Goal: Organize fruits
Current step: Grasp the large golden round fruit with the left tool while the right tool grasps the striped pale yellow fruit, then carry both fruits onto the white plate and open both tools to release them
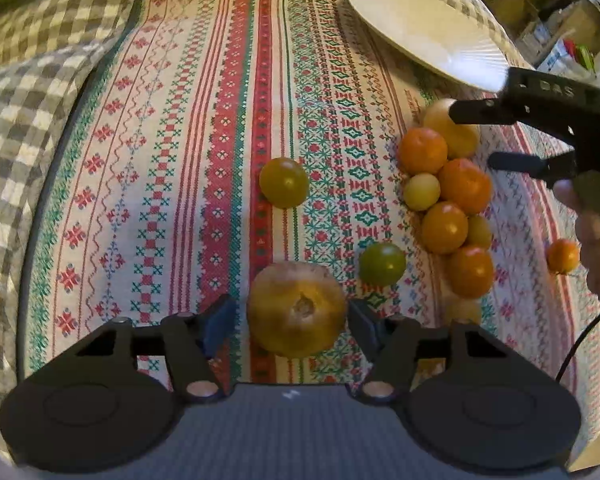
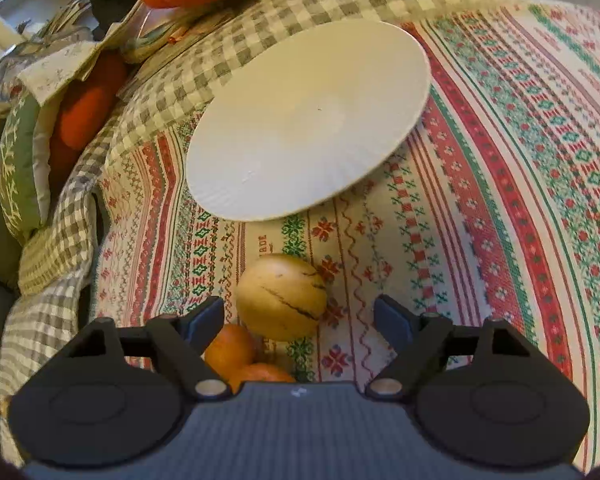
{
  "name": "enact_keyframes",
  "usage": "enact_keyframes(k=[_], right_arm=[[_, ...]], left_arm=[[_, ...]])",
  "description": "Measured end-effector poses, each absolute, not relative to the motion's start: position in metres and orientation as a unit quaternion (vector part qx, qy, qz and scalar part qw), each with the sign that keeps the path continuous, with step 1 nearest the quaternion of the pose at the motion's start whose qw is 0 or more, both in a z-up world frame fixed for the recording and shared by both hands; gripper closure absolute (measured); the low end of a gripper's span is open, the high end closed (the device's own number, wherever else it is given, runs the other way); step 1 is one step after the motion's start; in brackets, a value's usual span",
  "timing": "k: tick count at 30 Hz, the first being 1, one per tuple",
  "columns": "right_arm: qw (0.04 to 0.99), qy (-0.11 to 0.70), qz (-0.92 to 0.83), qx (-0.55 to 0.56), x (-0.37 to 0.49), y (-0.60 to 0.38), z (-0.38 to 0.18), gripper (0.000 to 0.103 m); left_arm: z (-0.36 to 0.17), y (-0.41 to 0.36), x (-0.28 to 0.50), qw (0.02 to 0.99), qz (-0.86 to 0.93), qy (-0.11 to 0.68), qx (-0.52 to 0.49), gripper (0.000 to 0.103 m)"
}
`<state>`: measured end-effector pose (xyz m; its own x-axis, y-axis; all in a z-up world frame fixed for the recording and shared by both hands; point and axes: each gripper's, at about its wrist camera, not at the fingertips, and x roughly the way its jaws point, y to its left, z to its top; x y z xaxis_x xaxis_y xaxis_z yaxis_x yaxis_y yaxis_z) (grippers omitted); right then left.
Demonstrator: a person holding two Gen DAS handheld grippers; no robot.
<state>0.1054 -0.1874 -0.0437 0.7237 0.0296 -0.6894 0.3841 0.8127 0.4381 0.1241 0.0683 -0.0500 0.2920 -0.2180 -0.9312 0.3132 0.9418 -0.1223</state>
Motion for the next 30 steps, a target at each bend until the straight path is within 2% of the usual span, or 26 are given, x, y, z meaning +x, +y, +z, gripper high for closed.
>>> enact_keyframes(k=[5, 8, 10, 12, 15, 30], right_arm=[[0.898, 0.356, -0.117, 0.228, 0.115, -0.171, -0.045, 0.033], [0.907, 0.353, -0.123, 0.191, 0.121, -0.161, -0.046, 0.042], [0.913, 0.349, -0.119, 0.173, 0.123, -0.155, -0.045, 0.052], [0.916, 0.348, -0.123, 0.158, 0.125, -0.152, -0.045, 0.052], [0.917, 0.347, -0.124, 0.153, 0.125, -0.151, -0.045, 0.052], [0.899, 0.343, -0.104, 0.252, 0.104, -0.177, -0.038, 0.053]], left_arm=[[-0.048, 0.068, 0.115, 0.81, -0.169, 0.559, 0.054, 0.062], [-0.048, 0.068, 0.116, 0.813, -0.173, 0.553, 0.057, 0.064], [-0.048, 0.068, 0.115, 0.815, -0.176, 0.549, 0.059, 0.068], [-0.048, 0.069, 0.114, 0.817, -0.181, 0.545, 0.056, 0.072], [-0.047, 0.071, 0.114, 0.816, -0.183, 0.545, 0.049, 0.072], [-0.031, 0.078, 0.126, 0.833, -0.175, 0.525, -0.01, 0.072]])
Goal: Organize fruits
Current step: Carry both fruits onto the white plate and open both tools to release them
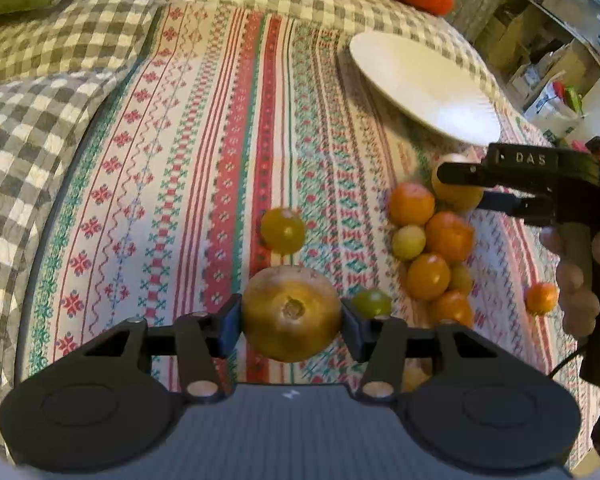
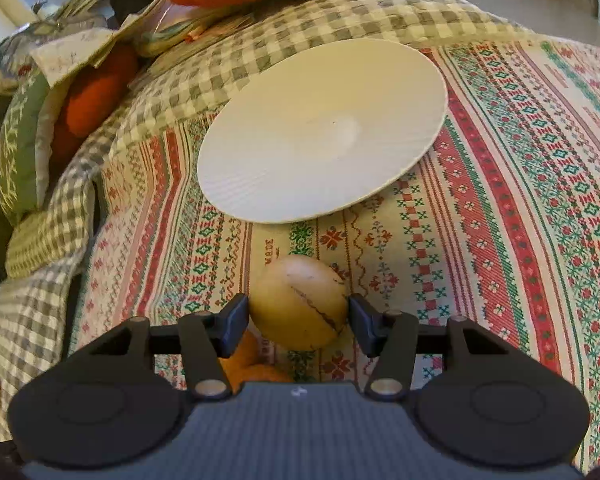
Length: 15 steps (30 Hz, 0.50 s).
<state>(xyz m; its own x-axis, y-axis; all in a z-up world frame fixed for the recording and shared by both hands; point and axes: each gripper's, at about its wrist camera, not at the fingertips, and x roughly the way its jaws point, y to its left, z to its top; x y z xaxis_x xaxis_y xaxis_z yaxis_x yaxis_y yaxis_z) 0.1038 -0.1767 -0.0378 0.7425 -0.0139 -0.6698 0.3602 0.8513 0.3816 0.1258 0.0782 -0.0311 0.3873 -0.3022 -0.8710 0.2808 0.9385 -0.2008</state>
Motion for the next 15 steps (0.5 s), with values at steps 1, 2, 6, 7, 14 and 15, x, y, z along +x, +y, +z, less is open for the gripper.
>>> enact_keyframes(k=[1, 2, 6, 7, 14, 15], right_arm=[[0.898, 0.342, -0.103, 0.257, 0.102, -0.179, -0.036, 0.053], [0.897, 0.341, -0.103, 0.263, 0.1, -0.181, -0.035, 0.053], [0.896, 0.328, -0.102, 0.283, 0.092, -0.19, -0.026, 0.053], [0.896, 0.324, -0.103, 0.285, 0.091, -0.192, -0.024, 0.053], [0.899, 0.292, -0.106, 0.307, 0.086, -0.213, -0.007, 0.053], [0.9, 0.287, -0.106, 0.31, 0.086, -0.217, -0.005, 0.053]], left_arm=[[-0.03, 0.077, 0.126, 0.835, -0.175, 0.522, -0.011, 0.072], [-0.028, 0.075, 0.127, 0.836, -0.175, 0.519, -0.012, 0.072], [-0.022, 0.068, 0.134, 0.844, -0.173, 0.507, -0.021, 0.072], [-0.02, 0.065, 0.137, 0.847, -0.174, 0.502, -0.025, 0.072], [-0.004, 0.04, 0.162, 0.861, -0.19, 0.468, -0.06, 0.072], [0.0, 0.032, 0.17, 0.864, -0.193, 0.462, -0.052, 0.072]])
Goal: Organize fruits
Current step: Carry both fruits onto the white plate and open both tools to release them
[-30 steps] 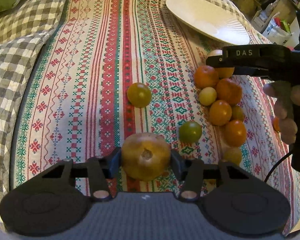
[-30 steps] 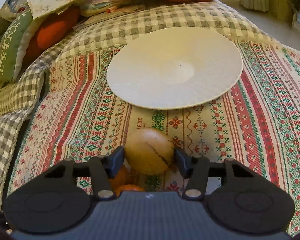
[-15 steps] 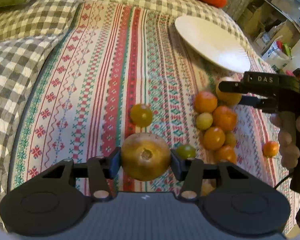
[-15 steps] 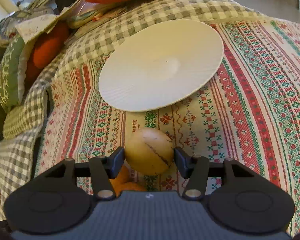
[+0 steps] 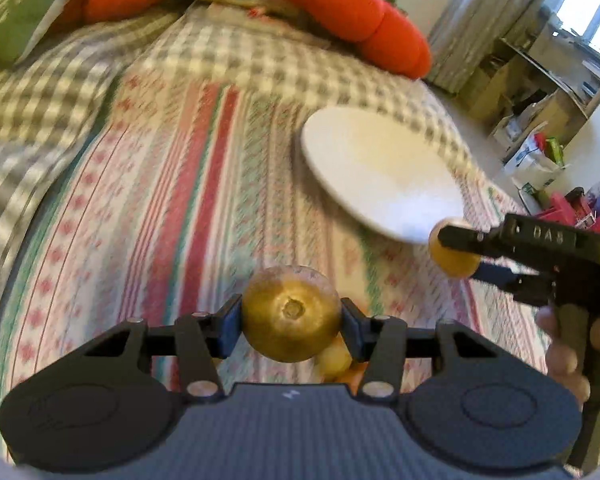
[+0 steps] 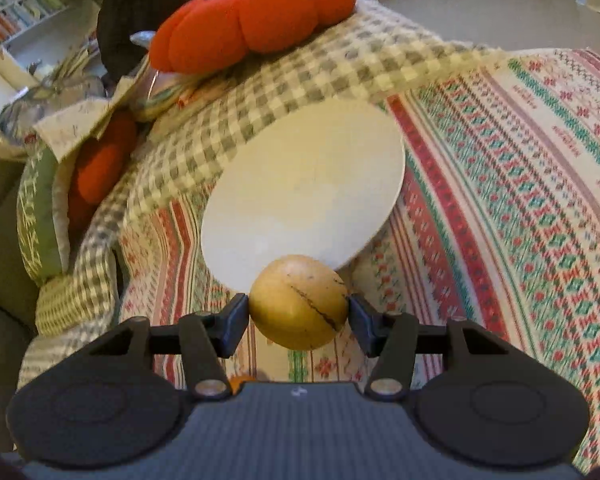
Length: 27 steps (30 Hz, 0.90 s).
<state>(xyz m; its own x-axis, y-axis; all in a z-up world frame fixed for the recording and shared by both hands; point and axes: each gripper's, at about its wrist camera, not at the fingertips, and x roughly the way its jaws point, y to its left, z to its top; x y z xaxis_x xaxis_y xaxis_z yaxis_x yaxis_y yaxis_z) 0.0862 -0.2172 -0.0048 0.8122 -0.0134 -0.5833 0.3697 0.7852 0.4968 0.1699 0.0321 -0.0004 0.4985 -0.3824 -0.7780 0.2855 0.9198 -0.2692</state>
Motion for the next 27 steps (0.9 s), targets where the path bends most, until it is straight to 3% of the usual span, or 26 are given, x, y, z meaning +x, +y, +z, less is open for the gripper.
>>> enact_keyframes(k=[13, 27], right_arm=[[0.901, 0.286, -0.125, 0.302, 0.151, -0.264, 0.022, 0.053], [0.891, 0.331, -0.129, 0.284, 0.199, -0.27, 0.004, 0.053]], left_arm=[[-0.006, -0.072, 0.251, 0.879, -0.242, 0.411, 0.02, 0.072], [-0.037, -0.107, 0.288, 0.867, -0.252, 0.423, 0.071, 0.072]])
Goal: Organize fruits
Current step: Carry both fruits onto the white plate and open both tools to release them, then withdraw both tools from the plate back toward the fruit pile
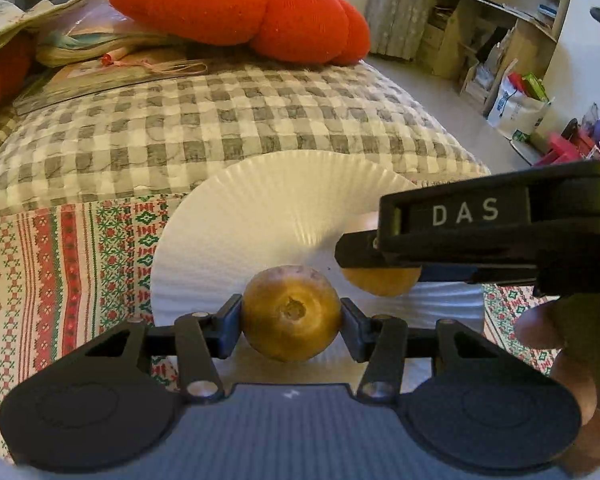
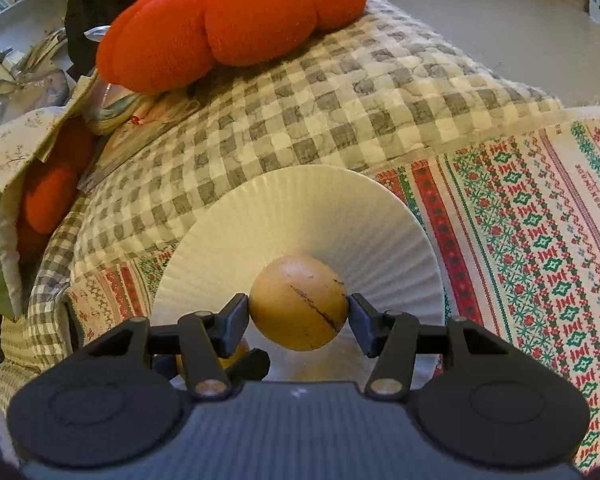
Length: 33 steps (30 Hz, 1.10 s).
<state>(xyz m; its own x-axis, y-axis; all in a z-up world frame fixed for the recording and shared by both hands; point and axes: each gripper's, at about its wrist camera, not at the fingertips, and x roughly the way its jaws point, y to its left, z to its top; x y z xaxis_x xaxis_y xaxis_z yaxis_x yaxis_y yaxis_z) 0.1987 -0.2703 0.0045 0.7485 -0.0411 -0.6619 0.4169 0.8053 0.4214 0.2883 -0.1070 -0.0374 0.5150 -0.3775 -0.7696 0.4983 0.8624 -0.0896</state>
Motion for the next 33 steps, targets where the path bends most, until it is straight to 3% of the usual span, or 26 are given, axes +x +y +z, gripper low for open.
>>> enact_keyframes(k=[11, 15, 18, 23, 25, 33], right_arm=[[0.882, 0.342, -0.134, 0.294, 0.208, -0.271, 0.001, 0.051], [0.885, 0.333, -0.127, 0.3, 0.203, -0.272, 0.008, 0.032], [0.89, 0.328, -0.119, 0.294, 0.195, -0.271, 0.016, 0.027], [0.891, 0.327, -0.12, 0.29, 0.172, -0.27, 0.028, 0.021], [0.892, 0.325, -0.124, 0.288, 0.158, -0.27, 0.031, 0.015], [0.894, 0.328, -0.135, 0.273, 0.104, -0.26, 0.042, 0.012]], left_arm=[[-0.029, -0.118, 0.294, 0.864, -0.255, 0.422, 0.1, 0.072], [-0.026, -0.112, 0.294, 0.866, -0.257, 0.421, 0.082, 0.048], [-0.024, -0.107, 0.29, 0.865, -0.265, 0.421, 0.072, 0.036], [-0.017, -0.094, 0.281, 0.855, -0.264, 0.441, 0.061, 0.033], [-0.011, -0.087, 0.274, 0.857, -0.261, 0.44, 0.055, 0.025], [0.011, -0.058, 0.235, 0.87, -0.234, 0.431, 0.046, 0.017]])
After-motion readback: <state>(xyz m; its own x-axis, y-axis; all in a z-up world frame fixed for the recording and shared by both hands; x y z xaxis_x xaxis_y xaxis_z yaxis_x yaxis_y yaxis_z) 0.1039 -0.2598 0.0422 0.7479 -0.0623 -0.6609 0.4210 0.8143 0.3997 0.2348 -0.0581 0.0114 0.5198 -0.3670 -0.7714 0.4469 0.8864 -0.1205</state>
